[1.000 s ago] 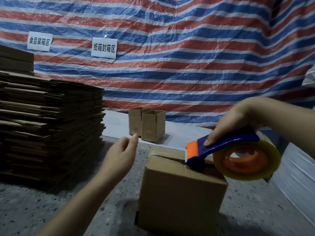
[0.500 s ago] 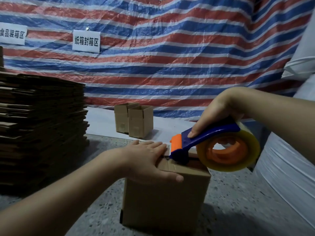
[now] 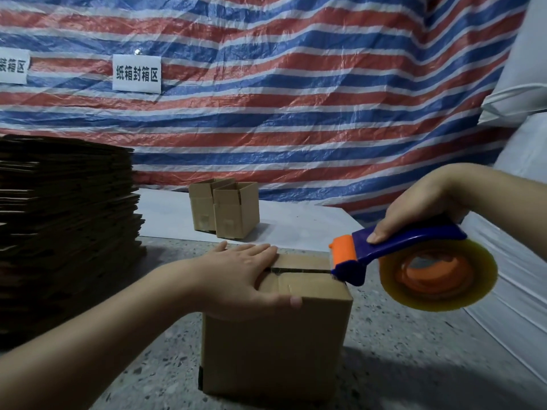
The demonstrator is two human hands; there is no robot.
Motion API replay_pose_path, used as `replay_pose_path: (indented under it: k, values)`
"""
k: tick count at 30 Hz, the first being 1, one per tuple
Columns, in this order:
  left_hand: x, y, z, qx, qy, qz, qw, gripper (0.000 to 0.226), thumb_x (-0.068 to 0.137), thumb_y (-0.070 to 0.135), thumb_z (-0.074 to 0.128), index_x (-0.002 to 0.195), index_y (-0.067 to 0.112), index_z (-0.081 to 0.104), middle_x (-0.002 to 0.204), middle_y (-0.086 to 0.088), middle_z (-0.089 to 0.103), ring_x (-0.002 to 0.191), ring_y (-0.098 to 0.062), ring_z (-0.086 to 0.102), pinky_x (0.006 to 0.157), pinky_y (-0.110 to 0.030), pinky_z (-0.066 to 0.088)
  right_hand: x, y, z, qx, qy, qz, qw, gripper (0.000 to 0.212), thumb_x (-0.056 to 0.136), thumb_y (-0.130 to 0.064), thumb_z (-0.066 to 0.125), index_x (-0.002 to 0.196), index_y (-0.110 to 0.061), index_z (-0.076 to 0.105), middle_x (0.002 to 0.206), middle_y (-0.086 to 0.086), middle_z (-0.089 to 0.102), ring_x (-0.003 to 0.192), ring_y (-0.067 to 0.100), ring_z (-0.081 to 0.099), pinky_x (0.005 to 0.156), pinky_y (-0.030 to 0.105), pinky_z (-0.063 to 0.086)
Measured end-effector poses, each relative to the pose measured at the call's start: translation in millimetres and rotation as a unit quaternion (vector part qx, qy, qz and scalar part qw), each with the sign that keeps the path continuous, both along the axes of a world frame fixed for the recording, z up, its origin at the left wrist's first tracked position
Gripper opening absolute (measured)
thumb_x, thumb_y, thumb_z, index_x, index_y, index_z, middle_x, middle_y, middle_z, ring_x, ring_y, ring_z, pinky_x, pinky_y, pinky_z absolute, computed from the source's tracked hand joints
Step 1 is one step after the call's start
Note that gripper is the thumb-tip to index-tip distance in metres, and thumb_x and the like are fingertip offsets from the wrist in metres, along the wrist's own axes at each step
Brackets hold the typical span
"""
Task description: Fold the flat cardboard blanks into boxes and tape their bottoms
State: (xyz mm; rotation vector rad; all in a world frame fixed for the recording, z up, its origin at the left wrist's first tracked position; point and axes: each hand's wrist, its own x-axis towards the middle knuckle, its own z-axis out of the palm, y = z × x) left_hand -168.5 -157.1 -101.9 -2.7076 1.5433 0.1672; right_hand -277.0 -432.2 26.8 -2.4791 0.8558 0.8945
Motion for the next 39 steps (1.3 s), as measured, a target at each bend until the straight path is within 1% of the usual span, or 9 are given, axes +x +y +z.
replay_pose_path:
  k: [3,6,10,13,18,22,27,33,39]
  values:
    - [-2,-3,11,0.044,0.001,0.016,0.999,0.112,0.067,0.095,0.021,0.157,0.033,-0.005,0.165,0.011,-0.004,0.152,-0.012,-0.002,0.121,-0.043,-0.007,-3,-1,-5,0.008,-0.013,0.003,1.000,0.091,0.057,-0.065,0.088,0.125,-0.010,0.061,0.094,0.009,0.076,0.076,0.020,0.073,0.063,0.030,0.058]
    - [-9,-19,23,0.054,-0.004,0.043,0.998,0.120,0.063,0.098,0.026,0.158,0.029,0.000,0.166,0.007,0.005,0.152,-0.021,0.009,0.121,-0.046,0.008,-7,-3,-9,0.010,-0.029,-0.001,1.000,0.076,0.068,-0.062,0.079,0.122,-0.011,0.062,0.093,0.007,0.076,0.075,0.018,0.073,0.064,0.028,0.058]
    - [-34,-47,14,-0.003,-0.009,-0.025,1.000,0.118,0.069,0.095,0.030,0.157,0.026,-0.007,0.166,0.006,-0.005,0.152,-0.017,0.000,0.116,-0.039,-0.003,-8,-3,-11,0.026,-0.029,0.010,0.999,0.083,0.064,-0.063,0.082,0.124,-0.012,0.060,0.095,0.007,0.076,0.077,0.018,0.073,0.065,0.029,0.059]
    - [-38,-53,0,-0.024,-0.031,-0.037,0.999,0.111,0.075,0.091,0.030,0.158,0.026,-0.005,0.166,0.005,-0.003,0.152,-0.014,0.000,0.124,-0.045,0.001,-9,-5,-12,0.031,-0.034,0.019,0.999,0.092,0.055,-0.065,0.086,0.125,-0.011,0.060,0.094,0.008,0.075,0.076,0.019,0.073,0.065,0.029,0.059]
    - [-35,-53,-3,-0.024,-0.052,-0.042,0.997,0.102,0.081,0.086,0.026,0.158,0.025,-0.001,0.166,0.005,0.001,0.152,-0.012,0.001,0.124,-0.045,0.005,-16,-14,-19,0.065,-0.069,0.016,0.995,0.070,0.071,-0.057,0.077,0.120,-0.011,0.060,0.088,0.004,0.076,0.073,0.015,0.073,0.062,0.026,0.058]
    - [-35,-53,-4,-0.022,-0.047,-0.041,0.998,0.101,0.082,0.085,0.025,0.158,0.025,-0.005,0.166,0.007,-0.003,0.152,-0.010,-0.002,0.124,-0.044,0.001,-24,-24,-30,0.075,-0.097,0.028,0.992,0.061,0.076,-0.055,0.076,0.117,-0.013,0.061,0.091,0.002,0.076,0.078,0.015,0.072,0.070,0.026,0.058]
    - [-34,-52,-6,-0.022,-0.051,-0.038,0.998,0.102,0.078,0.088,0.022,0.157,0.029,-0.005,0.165,0.011,-0.004,0.151,-0.007,-0.003,0.124,-0.043,0.000,-43,-42,-32,0.094,-0.121,0.025,0.988,0.079,0.058,-0.057,0.080,0.118,-0.008,0.062,0.100,0.010,0.073,0.088,0.022,0.068,0.085,0.035,0.054]
    - [-37,-51,-4,-0.023,-0.046,-0.031,0.998,0.110,0.065,0.092,0.012,0.156,0.033,-0.006,0.165,0.014,-0.004,0.150,-0.004,-0.004,0.123,-0.037,-0.005,-51,-37,-38,0.028,-0.071,0.084,0.994,0.053,0.080,-0.063,0.070,0.102,-0.015,0.066,0.084,-0.002,0.073,0.074,0.011,0.068,0.074,0.023,0.052]
    - [-37,-51,-2,-0.033,-0.044,-0.050,0.997,0.097,0.063,0.093,0.011,0.144,0.054,-0.024,0.164,0.017,-0.004,0.150,-0.006,-0.004,0.122,-0.038,-0.004,-40,-17,-31,-0.085,-0.052,0.095,0.991,0.070,0.064,-0.069,0.067,0.110,-0.017,0.068,0.093,0.000,0.076,0.083,0.015,0.071,0.076,0.024,0.055]
